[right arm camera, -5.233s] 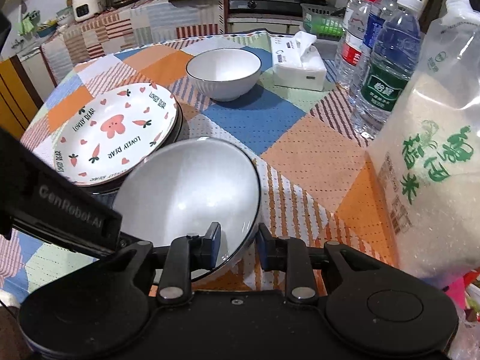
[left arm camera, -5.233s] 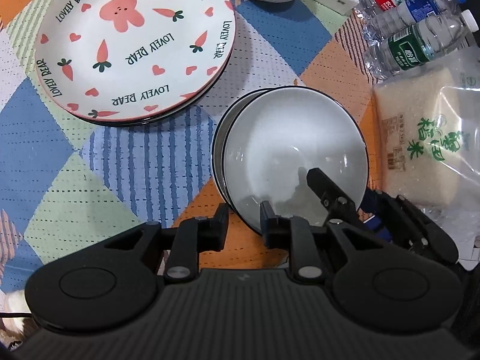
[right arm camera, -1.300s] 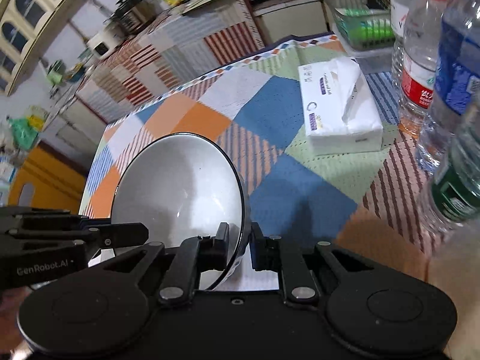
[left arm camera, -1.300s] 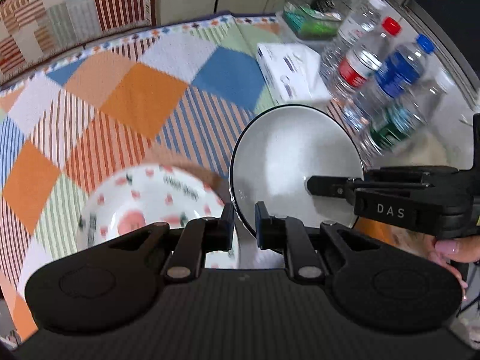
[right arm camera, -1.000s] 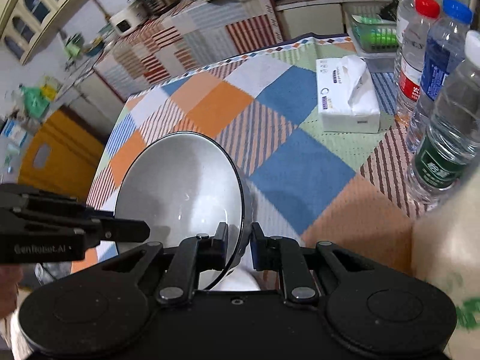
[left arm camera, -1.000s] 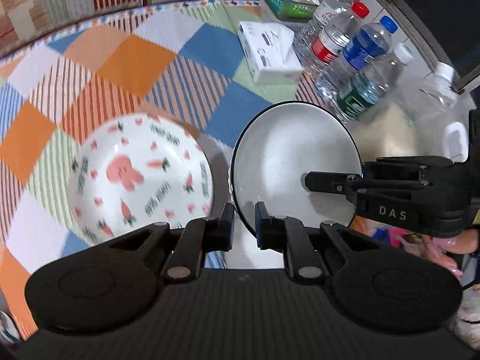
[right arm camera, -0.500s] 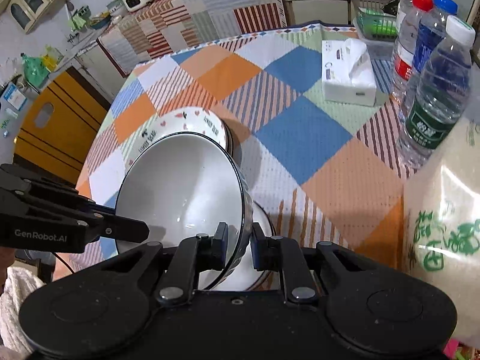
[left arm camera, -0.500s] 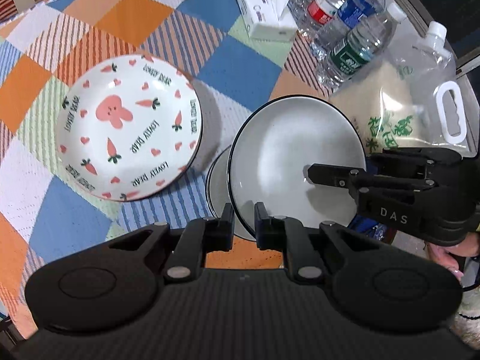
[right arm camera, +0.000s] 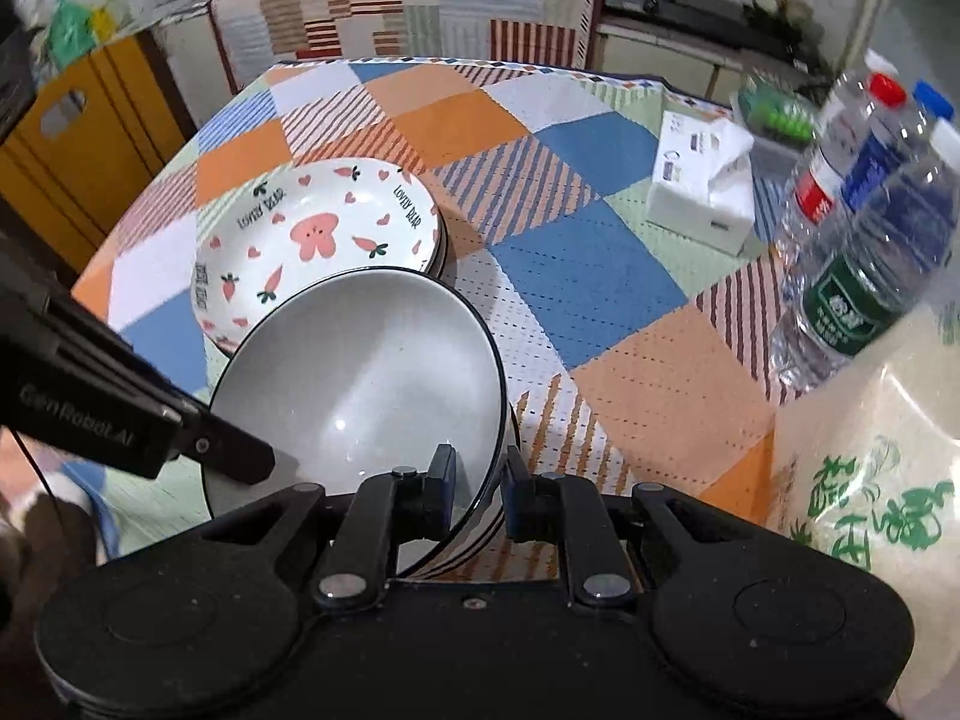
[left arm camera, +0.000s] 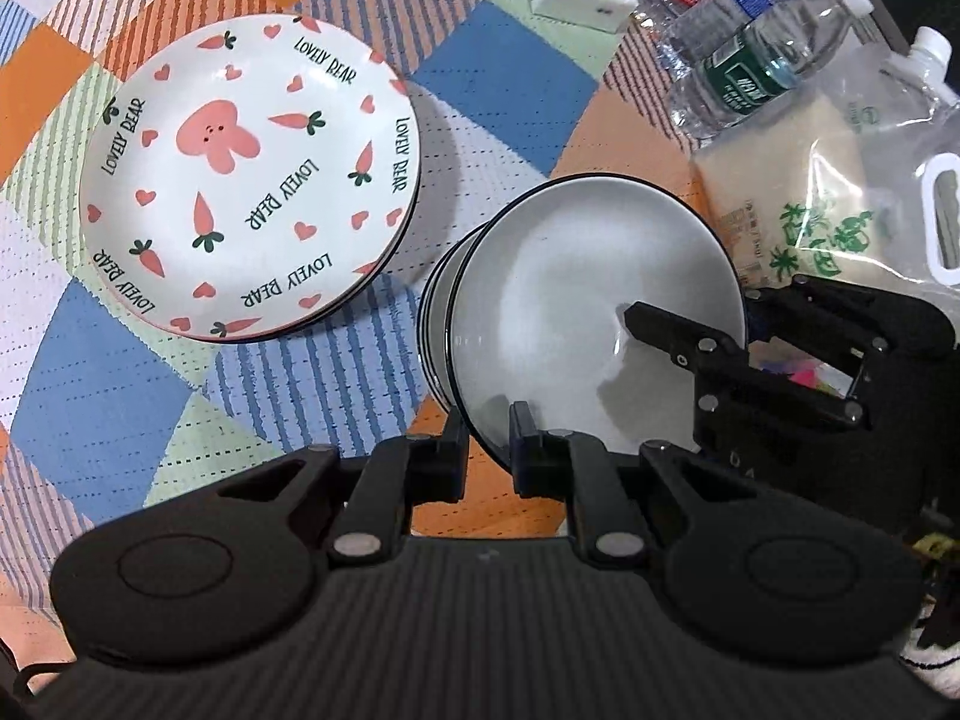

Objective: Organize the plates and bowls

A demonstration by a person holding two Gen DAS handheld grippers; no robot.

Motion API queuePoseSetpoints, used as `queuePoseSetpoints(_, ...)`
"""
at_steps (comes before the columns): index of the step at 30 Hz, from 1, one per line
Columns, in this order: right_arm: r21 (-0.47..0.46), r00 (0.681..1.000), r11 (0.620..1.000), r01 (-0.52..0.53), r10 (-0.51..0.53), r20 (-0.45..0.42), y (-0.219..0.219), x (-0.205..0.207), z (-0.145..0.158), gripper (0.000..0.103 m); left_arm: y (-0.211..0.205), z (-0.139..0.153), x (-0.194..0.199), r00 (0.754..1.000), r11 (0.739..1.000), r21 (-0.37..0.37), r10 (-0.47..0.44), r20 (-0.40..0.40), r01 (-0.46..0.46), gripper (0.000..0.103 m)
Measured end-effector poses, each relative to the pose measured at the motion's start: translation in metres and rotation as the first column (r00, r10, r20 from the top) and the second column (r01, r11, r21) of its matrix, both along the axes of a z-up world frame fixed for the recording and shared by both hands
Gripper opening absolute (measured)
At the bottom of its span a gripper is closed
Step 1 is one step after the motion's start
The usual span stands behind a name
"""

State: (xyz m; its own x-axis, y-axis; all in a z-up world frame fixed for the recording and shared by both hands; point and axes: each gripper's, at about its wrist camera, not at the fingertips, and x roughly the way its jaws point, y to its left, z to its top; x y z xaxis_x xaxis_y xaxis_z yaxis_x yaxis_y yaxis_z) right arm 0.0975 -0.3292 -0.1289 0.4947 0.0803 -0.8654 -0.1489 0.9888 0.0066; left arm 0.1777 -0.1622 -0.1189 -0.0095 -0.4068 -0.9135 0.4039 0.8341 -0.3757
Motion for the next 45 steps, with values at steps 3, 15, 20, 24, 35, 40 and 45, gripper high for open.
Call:
queuePoseSetpoints(3, -0.043, 0.999, 0.999, -0.032, 0.032, 0.013, 0.006, -0.002, -0.003, 0.021, -0.001, -0.006, 0.001, 1.0, 1.0, 0.012, 0.001, -0.013, -0.001, 0.013)
queuePoseSetpoints(15, -0.338, 0.972, 0.925, -0.171, 0.214, 0.093, 0.041, -0.016, -0.019, 0.027, -0.002, -0.023, 0.004, 0.999, 0.999, 0.018, 0.035, -0.02, -0.034, 0.014)
queuePoseSetpoints(20, -0.414, 0.97, 0.895, -0.168, 0.224, 0.092, 0.044, -0.013, -0.031, 0.029, -0.003, -0.02, 0.002, 0.999, 1.0, 0.009, 0.028, 0.018, -0.028, 0.014)
queuePoseSetpoints(24, -0.4, 0.968, 0.9, -0.172, 0.23, 0.1, 0.042, -0.016, -0.03, 0.03, -0.003, -0.016, -0.004, 0.998, 1.0, 0.011, 0.013, 0.06, -0.014, 0.015)
queuePoseSetpoints(35, -0.217, 0.948, 0.961, -0.169, 0.219, 0.229, 0.017, -0.056, 0.011, 0.047, 0.011, 0.013, -0.034, 0.978, 0.999, -0.016, -0.042, 0.206, 0.046, 0.018)
queuePoseSetpoints(40, -0.151, 0.937, 0.971, -0.183, 0.219, 0.272, 0.006, -0.081, 0.019, 0.055, 0.02, 0.023, -0.05, 0.966, 0.997, -0.04, -0.058, 0.252, 0.07, 0.025)
queuePoseSetpoints(45, -0.111, 0.928, 0.97, -0.215, 0.239, 0.287, 0.004, -0.1, 0.014, 0.061, 0.024, 0.025, -0.065, 0.947, 0.993, -0.027, -0.097, 0.307, 0.111, 0.032)
